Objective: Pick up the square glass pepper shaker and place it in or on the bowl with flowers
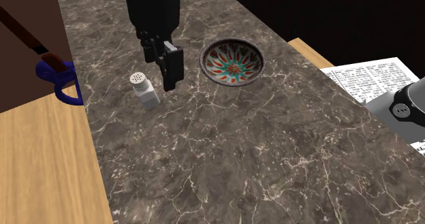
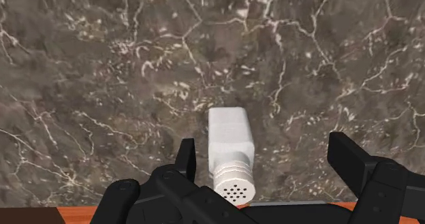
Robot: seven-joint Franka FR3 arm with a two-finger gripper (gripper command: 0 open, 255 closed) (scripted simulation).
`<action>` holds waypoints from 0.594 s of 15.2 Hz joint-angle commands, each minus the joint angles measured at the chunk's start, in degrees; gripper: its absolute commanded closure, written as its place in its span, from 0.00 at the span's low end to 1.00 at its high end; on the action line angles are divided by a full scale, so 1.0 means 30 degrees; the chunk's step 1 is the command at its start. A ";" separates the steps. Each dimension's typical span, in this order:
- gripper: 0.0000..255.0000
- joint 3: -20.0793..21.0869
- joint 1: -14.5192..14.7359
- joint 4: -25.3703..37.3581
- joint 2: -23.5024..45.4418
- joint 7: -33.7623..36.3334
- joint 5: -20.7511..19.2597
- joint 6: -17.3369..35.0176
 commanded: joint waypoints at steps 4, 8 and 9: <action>0.00 0.0345 -0.0545 0.1800 0.1962 -0.1050 0.1063 0.0149; 0.00 0.0525 -0.0567 0.1823 0.2677 -0.1236 0.1368 0.0826; 0.00 0.0572 -0.0574 0.1839 0.2862 -0.1282 0.1445 0.0991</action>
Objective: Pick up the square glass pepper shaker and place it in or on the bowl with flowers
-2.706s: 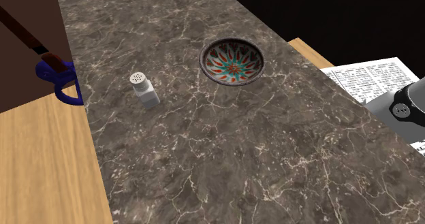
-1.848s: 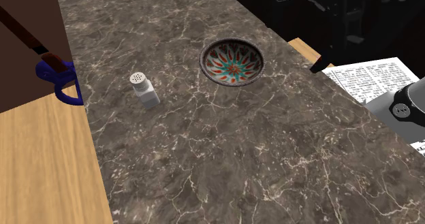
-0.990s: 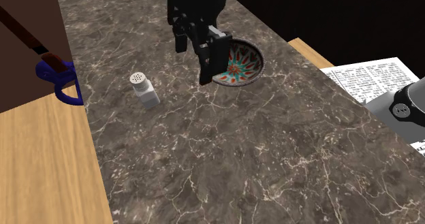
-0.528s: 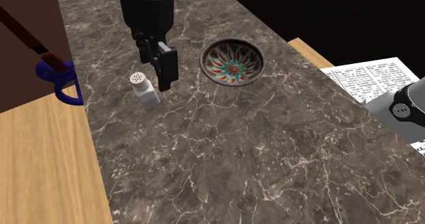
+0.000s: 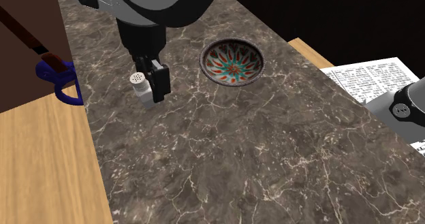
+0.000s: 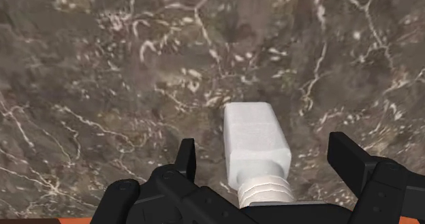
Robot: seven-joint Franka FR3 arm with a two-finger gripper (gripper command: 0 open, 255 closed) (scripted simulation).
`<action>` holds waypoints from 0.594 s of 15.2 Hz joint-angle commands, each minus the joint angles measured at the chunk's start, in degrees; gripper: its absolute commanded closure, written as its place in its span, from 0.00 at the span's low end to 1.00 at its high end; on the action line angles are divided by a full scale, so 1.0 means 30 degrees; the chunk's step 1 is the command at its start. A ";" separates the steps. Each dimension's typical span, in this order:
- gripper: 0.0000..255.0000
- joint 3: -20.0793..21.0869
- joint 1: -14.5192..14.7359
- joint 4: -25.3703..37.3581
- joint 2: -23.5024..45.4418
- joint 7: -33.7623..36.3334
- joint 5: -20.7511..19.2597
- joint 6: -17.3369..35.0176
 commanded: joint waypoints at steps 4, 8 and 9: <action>0.00 0.0067 -0.0048 0.0047 0.0301 -0.0120 0.0134 0.0247; 0.00 0.0067 -0.0048 0.0047 0.0299 -0.0119 0.0132 0.0243; 1.00 0.0067 -0.0048 0.0047 0.0299 -0.0119 0.0132 0.0243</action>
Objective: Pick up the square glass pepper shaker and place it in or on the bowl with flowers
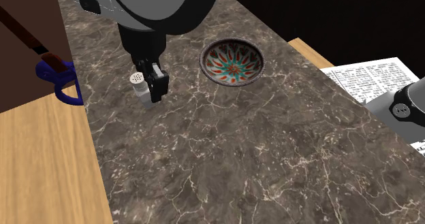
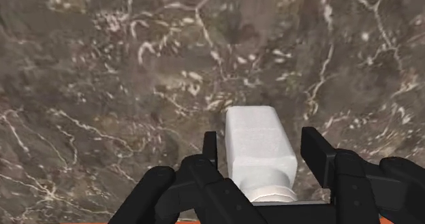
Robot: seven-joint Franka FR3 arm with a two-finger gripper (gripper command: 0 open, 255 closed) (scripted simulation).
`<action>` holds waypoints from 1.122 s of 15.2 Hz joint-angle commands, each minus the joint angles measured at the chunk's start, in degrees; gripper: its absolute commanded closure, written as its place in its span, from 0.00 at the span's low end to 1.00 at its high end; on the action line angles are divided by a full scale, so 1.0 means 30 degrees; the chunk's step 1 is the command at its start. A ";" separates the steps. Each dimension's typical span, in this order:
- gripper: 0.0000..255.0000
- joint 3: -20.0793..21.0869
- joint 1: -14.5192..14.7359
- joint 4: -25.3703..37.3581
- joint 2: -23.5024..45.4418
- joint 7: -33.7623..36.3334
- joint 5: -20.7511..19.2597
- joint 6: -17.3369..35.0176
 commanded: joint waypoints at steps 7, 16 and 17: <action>1.00 -0.0001 0.0003 -0.0014 -0.0012 0.0002 -0.0002 0.0002; 1.00 -0.0266 0.0144 0.0504 -0.0922 0.0584 -0.0571 -0.1359; 1.00 -0.0298 0.0160 0.0593 -0.1042 0.0664 -0.0649 -0.1559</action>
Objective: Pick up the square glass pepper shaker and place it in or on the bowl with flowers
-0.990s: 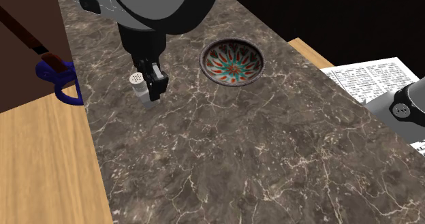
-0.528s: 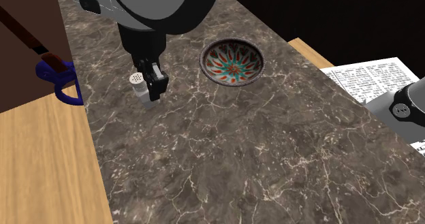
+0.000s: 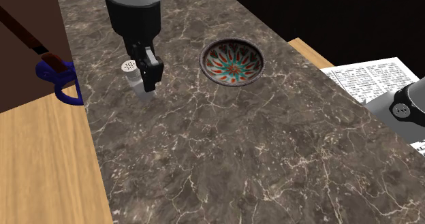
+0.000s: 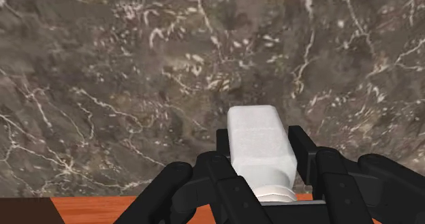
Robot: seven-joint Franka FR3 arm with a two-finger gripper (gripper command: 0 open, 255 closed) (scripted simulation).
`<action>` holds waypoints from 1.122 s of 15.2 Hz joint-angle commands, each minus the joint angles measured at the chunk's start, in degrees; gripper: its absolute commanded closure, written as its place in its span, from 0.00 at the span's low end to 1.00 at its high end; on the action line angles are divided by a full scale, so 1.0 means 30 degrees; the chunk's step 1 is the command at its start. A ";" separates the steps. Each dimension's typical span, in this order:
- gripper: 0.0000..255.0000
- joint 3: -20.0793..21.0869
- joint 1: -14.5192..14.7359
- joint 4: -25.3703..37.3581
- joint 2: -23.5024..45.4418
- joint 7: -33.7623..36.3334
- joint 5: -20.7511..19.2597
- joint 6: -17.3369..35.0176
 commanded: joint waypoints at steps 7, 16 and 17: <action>1.00 -0.0227 0.0121 0.0826 -0.0898 0.0646 -0.0593 -0.1649; 1.00 -0.0385 0.0163 0.1973 -0.1559 0.1198 -0.1065 -0.3387; 1.00 -0.0474 0.0133 0.1013 -0.2251 0.0995 -0.1137 -0.3138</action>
